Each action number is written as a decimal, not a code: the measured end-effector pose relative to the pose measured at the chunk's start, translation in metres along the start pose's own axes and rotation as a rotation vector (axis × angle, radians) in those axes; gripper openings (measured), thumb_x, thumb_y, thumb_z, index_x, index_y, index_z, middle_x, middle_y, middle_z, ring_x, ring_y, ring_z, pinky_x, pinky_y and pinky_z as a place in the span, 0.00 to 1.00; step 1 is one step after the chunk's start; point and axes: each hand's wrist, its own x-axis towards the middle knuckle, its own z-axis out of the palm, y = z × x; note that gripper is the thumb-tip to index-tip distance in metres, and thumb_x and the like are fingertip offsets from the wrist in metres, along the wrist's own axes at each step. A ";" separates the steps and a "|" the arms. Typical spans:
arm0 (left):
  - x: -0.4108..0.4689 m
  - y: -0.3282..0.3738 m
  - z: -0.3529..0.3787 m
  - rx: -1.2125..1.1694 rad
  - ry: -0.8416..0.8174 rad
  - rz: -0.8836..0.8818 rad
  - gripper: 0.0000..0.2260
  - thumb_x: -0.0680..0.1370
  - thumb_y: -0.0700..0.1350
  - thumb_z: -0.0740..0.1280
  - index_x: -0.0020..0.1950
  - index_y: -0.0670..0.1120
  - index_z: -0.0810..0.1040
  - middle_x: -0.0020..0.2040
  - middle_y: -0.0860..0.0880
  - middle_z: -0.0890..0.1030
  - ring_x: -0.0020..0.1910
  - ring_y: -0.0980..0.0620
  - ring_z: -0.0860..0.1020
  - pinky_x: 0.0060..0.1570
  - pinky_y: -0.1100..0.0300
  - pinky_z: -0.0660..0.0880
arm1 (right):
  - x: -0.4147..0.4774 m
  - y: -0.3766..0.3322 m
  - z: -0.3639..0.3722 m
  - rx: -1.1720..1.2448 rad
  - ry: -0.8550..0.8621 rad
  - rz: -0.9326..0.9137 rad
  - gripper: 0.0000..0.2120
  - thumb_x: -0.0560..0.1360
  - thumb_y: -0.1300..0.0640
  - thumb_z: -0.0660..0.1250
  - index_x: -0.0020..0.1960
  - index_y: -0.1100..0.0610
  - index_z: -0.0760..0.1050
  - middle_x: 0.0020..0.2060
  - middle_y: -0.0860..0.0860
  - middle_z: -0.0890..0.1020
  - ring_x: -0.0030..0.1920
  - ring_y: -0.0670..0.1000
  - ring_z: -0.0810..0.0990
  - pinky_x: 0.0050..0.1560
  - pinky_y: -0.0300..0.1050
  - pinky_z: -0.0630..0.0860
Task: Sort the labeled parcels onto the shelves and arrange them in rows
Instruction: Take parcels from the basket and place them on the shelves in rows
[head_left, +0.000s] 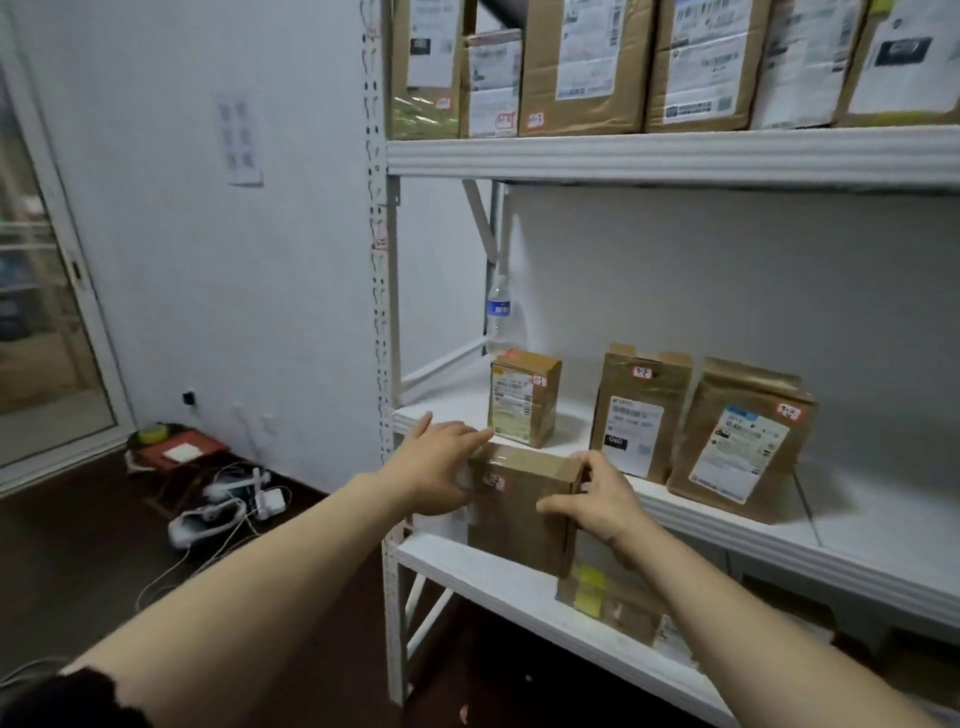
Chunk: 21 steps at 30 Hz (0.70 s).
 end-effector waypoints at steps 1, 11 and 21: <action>0.009 -0.010 -0.002 0.050 0.021 0.033 0.33 0.76 0.48 0.66 0.77 0.53 0.55 0.73 0.51 0.65 0.74 0.51 0.59 0.75 0.49 0.44 | 0.012 -0.007 0.009 -0.014 -0.007 -0.017 0.23 0.65 0.60 0.77 0.54 0.54 0.69 0.52 0.51 0.76 0.53 0.52 0.75 0.44 0.42 0.74; 0.115 -0.162 -0.029 0.175 -0.068 0.090 0.23 0.73 0.47 0.72 0.66 0.55 0.69 0.57 0.52 0.76 0.55 0.50 0.75 0.50 0.54 0.76 | 0.167 -0.068 0.077 0.062 0.045 -0.093 0.10 0.68 0.49 0.62 0.49 0.46 0.74 0.52 0.49 0.79 0.58 0.52 0.76 0.57 0.49 0.72; 0.167 -0.210 -0.038 0.179 -0.068 0.148 0.25 0.73 0.49 0.72 0.68 0.56 0.69 0.60 0.52 0.74 0.57 0.50 0.75 0.49 0.55 0.75 | 0.268 -0.080 0.056 -1.205 -0.009 -0.030 0.41 0.71 0.48 0.72 0.76 0.40 0.52 0.77 0.53 0.48 0.76 0.62 0.42 0.71 0.68 0.45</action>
